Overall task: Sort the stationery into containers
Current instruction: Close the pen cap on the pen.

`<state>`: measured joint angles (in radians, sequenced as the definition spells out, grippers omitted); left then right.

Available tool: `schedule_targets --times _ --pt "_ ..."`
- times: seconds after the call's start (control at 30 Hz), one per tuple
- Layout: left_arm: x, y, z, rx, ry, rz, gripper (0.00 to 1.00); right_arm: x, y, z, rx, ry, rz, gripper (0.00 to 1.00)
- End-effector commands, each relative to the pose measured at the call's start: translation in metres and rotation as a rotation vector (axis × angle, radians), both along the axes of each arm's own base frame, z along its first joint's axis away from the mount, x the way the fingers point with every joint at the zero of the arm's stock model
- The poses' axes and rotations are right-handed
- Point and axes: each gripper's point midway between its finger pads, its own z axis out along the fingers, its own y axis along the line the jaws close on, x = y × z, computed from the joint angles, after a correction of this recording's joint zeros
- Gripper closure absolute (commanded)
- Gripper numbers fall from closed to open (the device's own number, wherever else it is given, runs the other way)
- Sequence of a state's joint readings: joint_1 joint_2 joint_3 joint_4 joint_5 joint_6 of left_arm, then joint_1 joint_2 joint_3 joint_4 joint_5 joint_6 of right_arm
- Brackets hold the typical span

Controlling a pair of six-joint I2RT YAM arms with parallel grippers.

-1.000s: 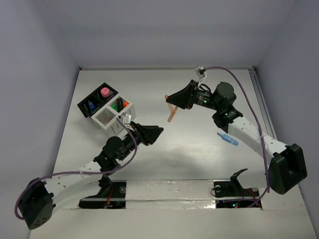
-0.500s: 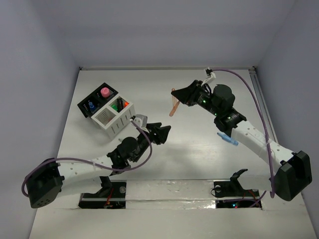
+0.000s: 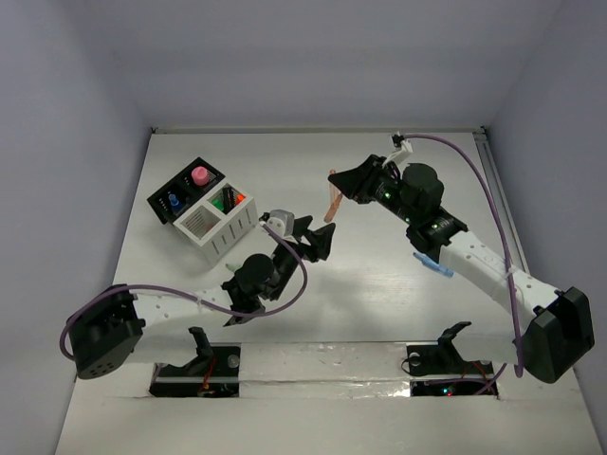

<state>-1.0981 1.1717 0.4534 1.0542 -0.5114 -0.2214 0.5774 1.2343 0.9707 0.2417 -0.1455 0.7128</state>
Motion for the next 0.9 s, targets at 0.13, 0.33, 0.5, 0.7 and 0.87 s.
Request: schedule_targets --times 0.13,0.33,0.5,0.7,0.87 --pt "0.004 -0.01 0.045 -0.063 -0.103 -0.002 0.42 -0.008 0.0 0.02 0.03 -0.055 0.015 1.0" --pt "0.006 -0.019 0.044 -0.043 -0.101 -0.015 0.43 -0.012 0.004 0.021 0.041 -0.058 0.029 1.0" --pt "0.007 -0.021 0.041 -0.033 -0.095 -0.017 0.47 -0.012 0.004 0.022 0.039 -0.061 0.033 1.0" --pt "0.008 -0.023 0.04 -0.03 -0.087 -0.017 0.65 -0.013 0.004 0.023 0.044 -0.065 0.033 1.0" --pt "0.008 -0.024 0.04 -0.023 -0.084 -0.017 0.8 -0.014 0.003 0.024 0.046 -0.069 0.03 1.0"
